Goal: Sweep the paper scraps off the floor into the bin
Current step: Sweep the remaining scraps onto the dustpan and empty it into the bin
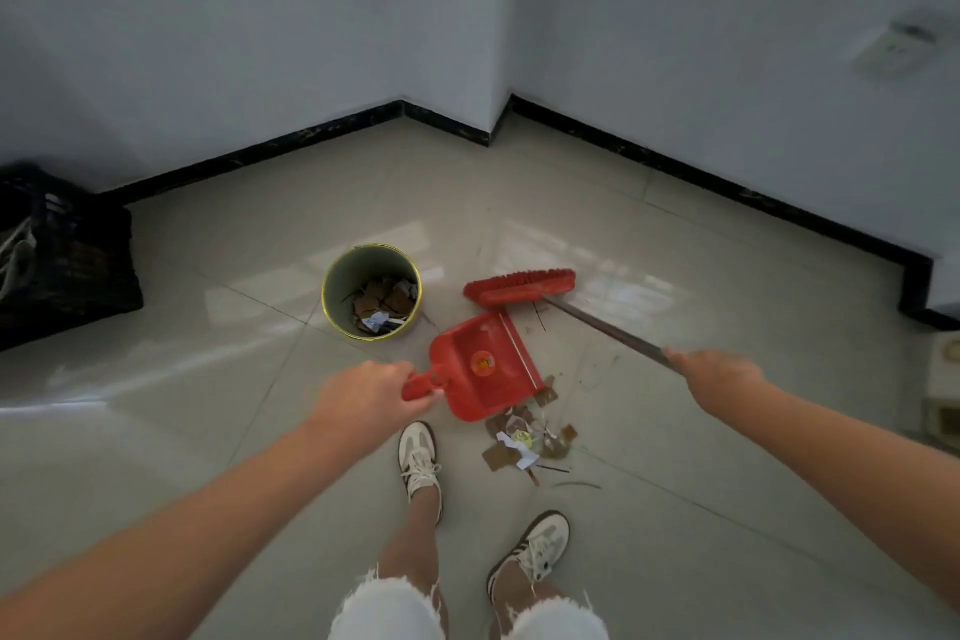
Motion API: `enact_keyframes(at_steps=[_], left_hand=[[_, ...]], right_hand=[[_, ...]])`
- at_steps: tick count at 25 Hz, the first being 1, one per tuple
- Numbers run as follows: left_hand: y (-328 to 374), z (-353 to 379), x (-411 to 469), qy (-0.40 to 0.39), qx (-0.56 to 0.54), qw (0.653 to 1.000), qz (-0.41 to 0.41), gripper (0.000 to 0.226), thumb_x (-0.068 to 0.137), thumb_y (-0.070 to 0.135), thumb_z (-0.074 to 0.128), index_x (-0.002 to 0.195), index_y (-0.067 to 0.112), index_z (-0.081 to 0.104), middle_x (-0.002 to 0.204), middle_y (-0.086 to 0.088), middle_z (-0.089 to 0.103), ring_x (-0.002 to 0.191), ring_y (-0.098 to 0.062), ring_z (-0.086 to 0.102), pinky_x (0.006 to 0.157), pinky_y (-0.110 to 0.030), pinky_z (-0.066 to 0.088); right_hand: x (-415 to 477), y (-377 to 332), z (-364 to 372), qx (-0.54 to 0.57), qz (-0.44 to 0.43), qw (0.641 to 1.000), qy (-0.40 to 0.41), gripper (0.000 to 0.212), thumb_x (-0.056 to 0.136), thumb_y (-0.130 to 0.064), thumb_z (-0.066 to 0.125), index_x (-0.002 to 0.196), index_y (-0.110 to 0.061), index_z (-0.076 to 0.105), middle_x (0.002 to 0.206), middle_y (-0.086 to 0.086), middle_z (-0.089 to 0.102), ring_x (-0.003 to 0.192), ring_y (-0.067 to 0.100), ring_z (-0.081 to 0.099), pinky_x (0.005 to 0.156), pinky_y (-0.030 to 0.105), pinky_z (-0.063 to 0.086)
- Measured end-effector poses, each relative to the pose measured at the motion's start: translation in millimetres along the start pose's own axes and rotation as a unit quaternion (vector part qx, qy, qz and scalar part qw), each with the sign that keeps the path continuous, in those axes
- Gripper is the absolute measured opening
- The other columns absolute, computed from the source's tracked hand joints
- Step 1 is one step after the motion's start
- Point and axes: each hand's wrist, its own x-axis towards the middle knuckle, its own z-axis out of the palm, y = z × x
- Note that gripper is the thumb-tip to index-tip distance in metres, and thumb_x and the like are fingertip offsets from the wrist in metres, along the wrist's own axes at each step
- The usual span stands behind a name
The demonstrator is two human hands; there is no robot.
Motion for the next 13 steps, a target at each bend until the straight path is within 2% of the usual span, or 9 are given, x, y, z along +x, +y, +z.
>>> enact_keyframes(at_steps=[3, 6, 10, 12, 13], left_hand=[[5, -8, -13, 0.031, 0.045, 0.999, 0.001, 0.047, 0.081, 0.069, 0.049, 0.065, 0.026, 0.042, 0.072, 0.003, 0.062, 0.078, -0.023, 0.064, 0.059, -0.030, 0.039], [16, -13, -23, 0.061, 0.084, 0.995, -0.006, 0.052, 0.079, 0.068, 0.054, 0.055, 0.027, 0.033, 0.057, 0.007, 0.044, 0.065, -0.018, 0.051, 0.057, -0.029, 0.036], [25, -6, -38, 0.071, 0.111, 0.991, -0.003, 0.054, 0.078, 0.070, 0.054, 0.055, 0.026, 0.033, 0.058, 0.007, 0.045, 0.065, -0.019, 0.054, 0.058, -0.030, 0.045], [31, -2, -45, 0.074, 0.131, 0.989, 0.001, 0.054, 0.079, 0.071, 0.051, 0.056, 0.026, 0.034, 0.058, 0.007, 0.045, 0.066, -0.019, 0.055, 0.059, -0.031, 0.047], [33, -1, -49, 0.077, 0.137, 0.988, 0.008, 0.053, 0.079, 0.071, 0.052, 0.056, 0.027, 0.033, 0.057, 0.007, 0.045, 0.063, -0.019, 0.053, 0.057, -0.031, 0.046]], right_hand=[[-42, 26, 83, 0.056, 0.002, 0.998, -0.022, 0.062, 0.099, -0.009, 0.033, 0.154, -0.028, 0.012, 0.135, 0.001, 0.053, 0.116, 0.019, 0.058, 0.095, 0.030, 0.048], [-87, 35, 158, 0.117, -0.011, 0.992, -0.037, 0.062, 0.098, -0.010, 0.031, 0.153, -0.031, 0.011, 0.135, 0.000, 0.053, 0.117, 0.017, 0.057, 0.097, 0.028, 0.044], [-144, 41, 217, 0.202, -0.010, 0.978, -0.042, 0.065, 0.095, -0.009, 0.032, 0.153, -0.033, 0.013, 0.137, 0.001, 0.054, 0.122, 0.017, 0.054, 0.099, 0.027, 0.041], [-168, 49, 230, 0.256, 0.013, 0.966, -0.040, 0.068, 0.091, -0.013, 0.039, 0.148, -0.043, 0.020, 0.137, -0.001, 0.055, 0.122, 0.016, 0.055, 0.098, 0.026, 0.042], [-182, 52, 235, 0.300, 0.028, 0.953, -0.039, 0.069, 0.086, -0.016, 0.043, 0.140, -0.054, 0.027, 0.133, -0.003, 0.059, 0.118, 0.014, 0.058, 0.094, 0.023, 0.045]])
